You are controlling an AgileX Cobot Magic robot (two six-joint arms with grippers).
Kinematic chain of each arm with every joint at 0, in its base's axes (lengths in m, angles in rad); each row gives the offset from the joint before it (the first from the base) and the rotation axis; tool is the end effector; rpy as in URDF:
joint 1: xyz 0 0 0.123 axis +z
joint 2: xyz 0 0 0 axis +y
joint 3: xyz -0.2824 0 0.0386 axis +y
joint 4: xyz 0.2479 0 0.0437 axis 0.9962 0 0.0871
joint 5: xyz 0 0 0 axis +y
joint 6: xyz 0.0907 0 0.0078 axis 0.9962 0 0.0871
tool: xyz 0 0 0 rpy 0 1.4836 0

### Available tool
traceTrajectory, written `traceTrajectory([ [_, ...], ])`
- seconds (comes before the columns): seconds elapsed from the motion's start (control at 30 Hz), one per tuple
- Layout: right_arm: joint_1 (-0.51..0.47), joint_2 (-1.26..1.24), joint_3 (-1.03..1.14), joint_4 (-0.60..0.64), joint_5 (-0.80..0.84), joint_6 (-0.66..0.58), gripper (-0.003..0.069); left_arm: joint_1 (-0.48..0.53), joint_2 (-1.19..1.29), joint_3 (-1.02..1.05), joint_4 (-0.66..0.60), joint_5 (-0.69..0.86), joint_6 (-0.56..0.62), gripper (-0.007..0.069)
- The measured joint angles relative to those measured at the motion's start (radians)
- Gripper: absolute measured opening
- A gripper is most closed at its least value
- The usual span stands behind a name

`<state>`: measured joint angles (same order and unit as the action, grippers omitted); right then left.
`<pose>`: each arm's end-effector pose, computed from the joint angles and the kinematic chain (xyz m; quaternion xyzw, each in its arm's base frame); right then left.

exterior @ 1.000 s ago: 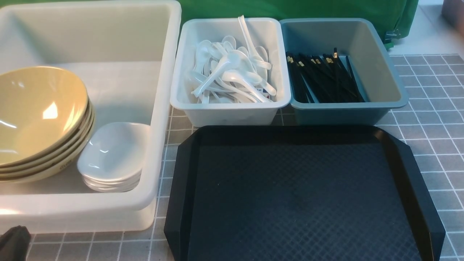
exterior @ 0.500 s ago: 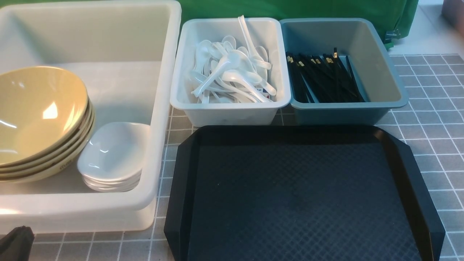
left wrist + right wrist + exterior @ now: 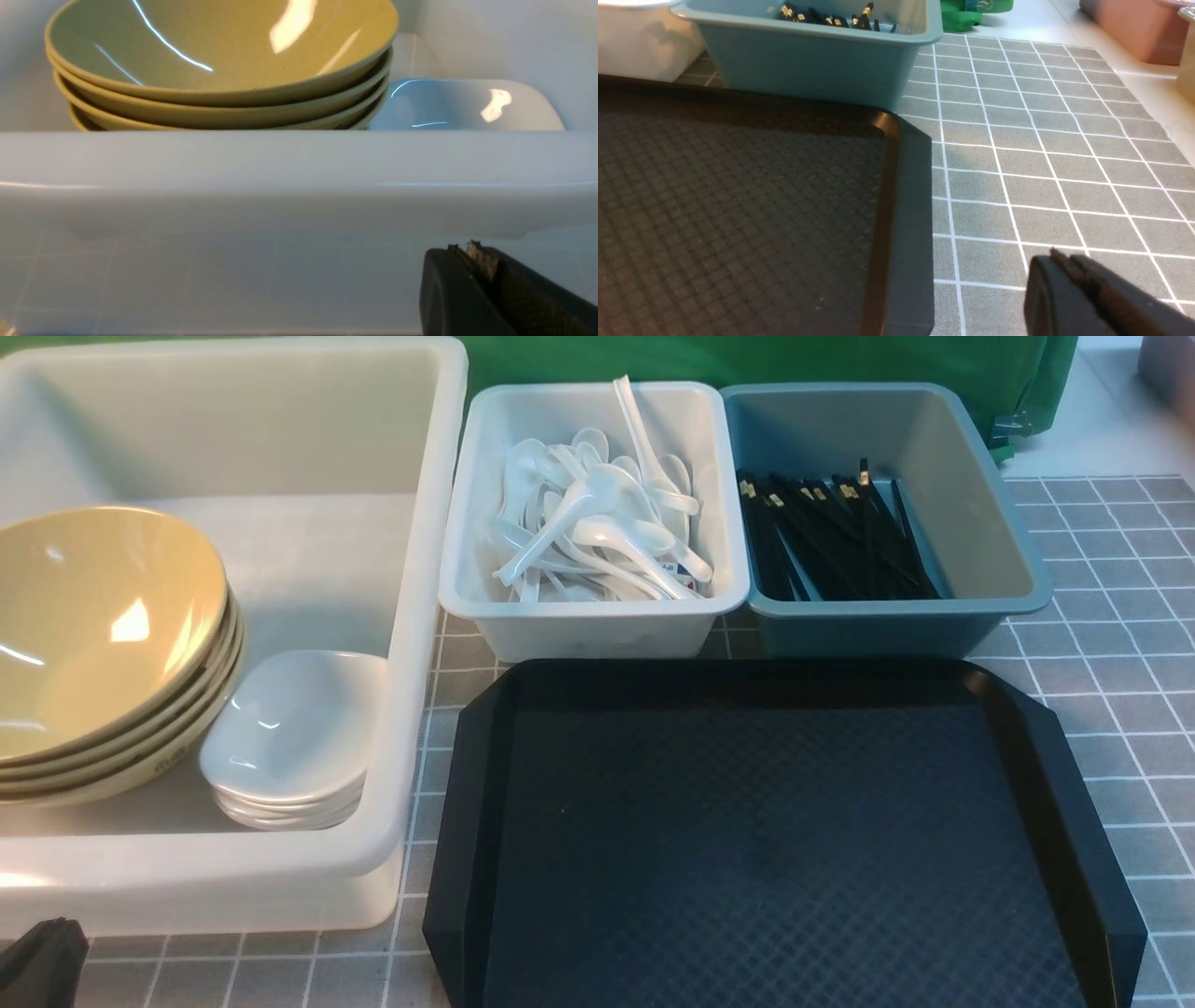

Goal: On grey table put chopsticks spoon bowls plates into blue grey white boxes.

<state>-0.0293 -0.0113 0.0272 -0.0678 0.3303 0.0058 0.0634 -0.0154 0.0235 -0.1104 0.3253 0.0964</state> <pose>0.0536 -0.0036 0.1748 -0.0048 0.7923 -0.0354 0.6091 0.0536 0.0002 0.1768 -0.0174 0.7878 0.0031 0.6157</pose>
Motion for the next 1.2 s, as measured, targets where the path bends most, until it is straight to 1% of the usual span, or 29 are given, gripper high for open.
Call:
traceTrajectory([
  [1.2, 0.0, 0.0, 0.0, 0.0, 0.0, 0.0, 0.007, 0.0, 0.0, 0.0, 0.0, -0.001, 0.003, -0.0008],
])
